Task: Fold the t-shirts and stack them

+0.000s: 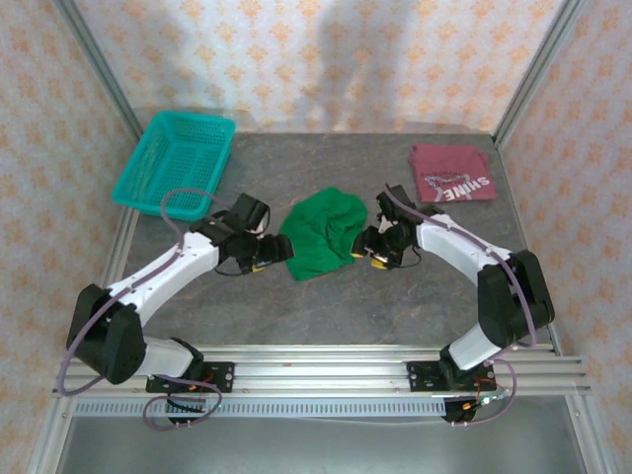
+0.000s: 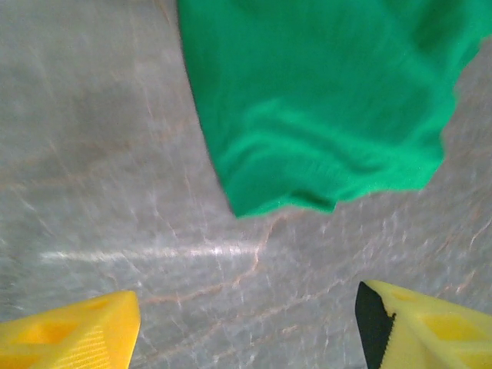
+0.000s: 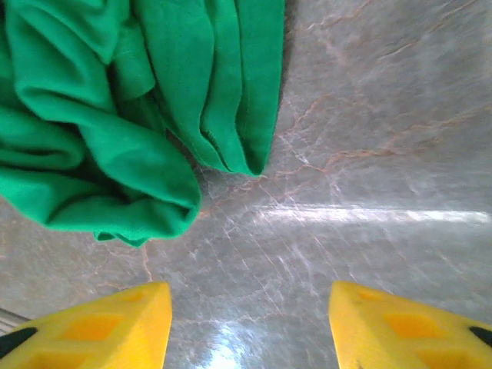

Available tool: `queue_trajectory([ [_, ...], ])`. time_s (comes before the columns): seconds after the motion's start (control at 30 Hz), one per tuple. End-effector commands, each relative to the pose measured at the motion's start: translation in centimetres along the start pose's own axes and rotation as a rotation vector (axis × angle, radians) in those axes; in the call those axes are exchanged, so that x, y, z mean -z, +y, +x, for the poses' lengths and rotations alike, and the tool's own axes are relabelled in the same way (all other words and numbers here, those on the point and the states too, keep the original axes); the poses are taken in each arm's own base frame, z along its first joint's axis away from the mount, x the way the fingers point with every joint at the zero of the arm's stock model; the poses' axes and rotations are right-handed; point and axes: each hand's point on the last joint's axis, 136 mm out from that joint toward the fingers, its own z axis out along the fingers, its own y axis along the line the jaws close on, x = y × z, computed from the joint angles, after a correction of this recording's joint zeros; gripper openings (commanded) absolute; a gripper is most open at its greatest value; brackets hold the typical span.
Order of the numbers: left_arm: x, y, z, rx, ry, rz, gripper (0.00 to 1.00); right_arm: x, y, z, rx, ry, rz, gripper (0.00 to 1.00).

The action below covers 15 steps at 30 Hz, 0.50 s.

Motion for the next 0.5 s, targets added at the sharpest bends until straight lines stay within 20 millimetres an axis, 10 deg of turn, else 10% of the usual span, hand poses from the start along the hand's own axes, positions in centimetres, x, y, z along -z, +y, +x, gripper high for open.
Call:
queue_trajectory([
  [0.0,-2.0,-1.8,0.0,0.001,0.016,0.087,0.72,-1.0,3.4,-2.4,-0.013,-0.074,-0.184,0.53],
  [0.47,-9.1,-0.3,-1.7,0.080,-0.005,-0.057,0.48,-4.4,-0.2,-3.6,-0.121,-0.083,-0.032,0.33],
])
